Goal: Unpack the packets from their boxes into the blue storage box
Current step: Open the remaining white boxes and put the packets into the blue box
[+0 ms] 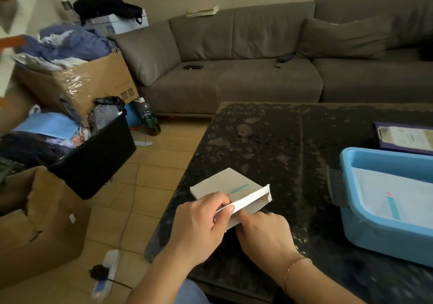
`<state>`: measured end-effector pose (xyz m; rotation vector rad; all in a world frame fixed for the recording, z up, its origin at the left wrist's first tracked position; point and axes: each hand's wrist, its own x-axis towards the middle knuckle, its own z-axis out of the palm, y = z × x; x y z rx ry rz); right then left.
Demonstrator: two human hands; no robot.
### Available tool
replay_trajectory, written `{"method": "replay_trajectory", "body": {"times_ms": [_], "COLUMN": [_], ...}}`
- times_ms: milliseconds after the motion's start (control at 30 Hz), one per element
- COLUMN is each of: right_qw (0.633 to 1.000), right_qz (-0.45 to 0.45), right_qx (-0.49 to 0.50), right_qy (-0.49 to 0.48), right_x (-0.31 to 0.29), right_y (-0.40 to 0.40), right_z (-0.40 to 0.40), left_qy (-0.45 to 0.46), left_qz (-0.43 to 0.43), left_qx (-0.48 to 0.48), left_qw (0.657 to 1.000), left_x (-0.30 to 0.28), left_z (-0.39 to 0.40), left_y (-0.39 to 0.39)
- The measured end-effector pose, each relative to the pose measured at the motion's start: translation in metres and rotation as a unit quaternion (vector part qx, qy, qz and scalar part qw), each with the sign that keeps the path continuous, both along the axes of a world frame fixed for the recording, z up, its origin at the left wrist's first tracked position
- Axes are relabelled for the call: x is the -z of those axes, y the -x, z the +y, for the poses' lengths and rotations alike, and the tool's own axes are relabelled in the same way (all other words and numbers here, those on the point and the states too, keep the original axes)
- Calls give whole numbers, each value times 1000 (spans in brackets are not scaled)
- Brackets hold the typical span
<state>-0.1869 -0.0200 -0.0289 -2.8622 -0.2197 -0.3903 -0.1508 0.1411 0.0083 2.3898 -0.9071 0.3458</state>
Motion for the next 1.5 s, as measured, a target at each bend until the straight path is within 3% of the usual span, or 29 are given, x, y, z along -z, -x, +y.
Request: {"method": "replay_trajectory", "body": {"times_ms": [167, 433, 600, 733, 833, 900, 1000, 1067, 1133, 1200, 1267, 1333, 1400, 1500], "right_qw": [997, 977, 978, 976, 972, 972, 977, 968, 933, 875, 817, 764, 710, 696], "right_qz": [-54, -215, -204, -216, -234, -229, -205, -231, -290, -316, -237, -133, -89, -88], "right_qx": [9, -9, -8, -6, 23, 42, 52, 73, 115, 169, 205, 192, 157, 168], "right_qy": [45, -5, -31, -18, -7, 1, -1, -65, -179, -325, -485, -601, -681, -693], "right_x": [9, 19, 17, -22, -64, -91, -123, -136, -137, -134, -126, -120, -118, -118], "right_y": [12, 55, 84, 105, 108, 106, 101, 104, 111, 120, 122, 121, 118, 120], "right_z": [-8, -42, -62, -82, -96, -101, -110, -117, -122, -124, -126, -130, -137, -151], "left_qy": [6, 1, -40, -76, 32, 52, 88, 173, 302, 415, 478, 508, 517, 493], "left_qz": [-4, -12, -4, 28, 104, 90, -11, 23, 174, 344, 460, 522, 550, 558], "left_qx": [-6, 0, -4, 47, 180, 226, 194, 164, 102, 34, 17, 21, 27, 35], "left_qw": [1000, 1000, 999, 996, 978, 969, 977, 971, 932, 841, 748, 685, 655, 667], "left_x": [6, 15, 18, 7, -24, -46, -62, -70, -83, -95, -102, -110, -113, -108], "left_z": [0, -7, -15, -26, -47, -68, -96, -109, -120, -131, -147, -162, -173, -183], "left_y": [-2, -3, -5, 5, 28, 44, 55, 56, 56, 56, 57, 63, 68, 72]}}
